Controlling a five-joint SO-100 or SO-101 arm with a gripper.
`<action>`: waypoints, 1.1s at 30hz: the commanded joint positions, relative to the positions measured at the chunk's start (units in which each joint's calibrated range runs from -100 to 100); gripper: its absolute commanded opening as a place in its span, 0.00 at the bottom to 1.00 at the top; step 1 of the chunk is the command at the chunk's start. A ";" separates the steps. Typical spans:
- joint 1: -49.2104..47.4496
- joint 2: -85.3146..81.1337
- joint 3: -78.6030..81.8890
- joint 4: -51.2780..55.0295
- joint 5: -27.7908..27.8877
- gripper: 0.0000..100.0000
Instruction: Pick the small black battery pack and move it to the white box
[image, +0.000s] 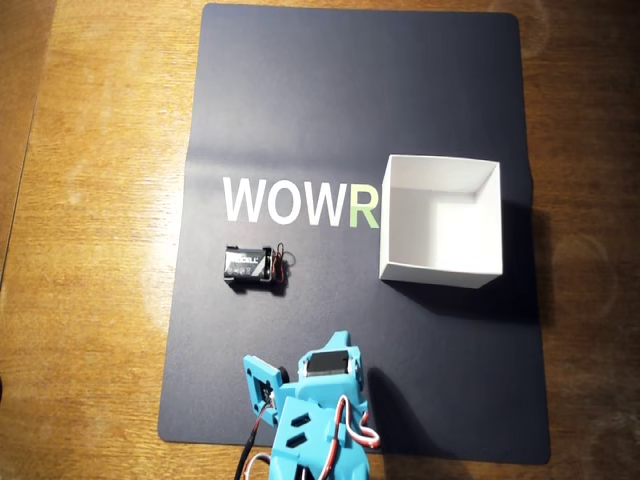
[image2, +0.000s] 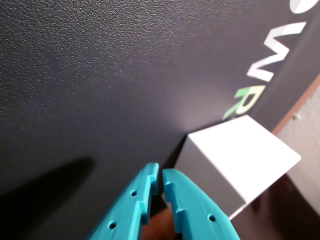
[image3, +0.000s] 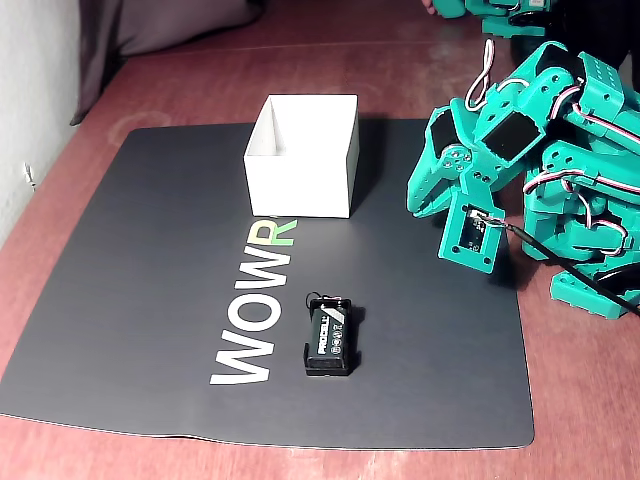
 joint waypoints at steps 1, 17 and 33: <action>-2.82 -0.06 -1.61 0.31 -4.26 0.01; -2.82 -0.06 -1.34 0.05 -4.09 0.01; -12.32 8.01 -18.03 0.13 -4.31 0.01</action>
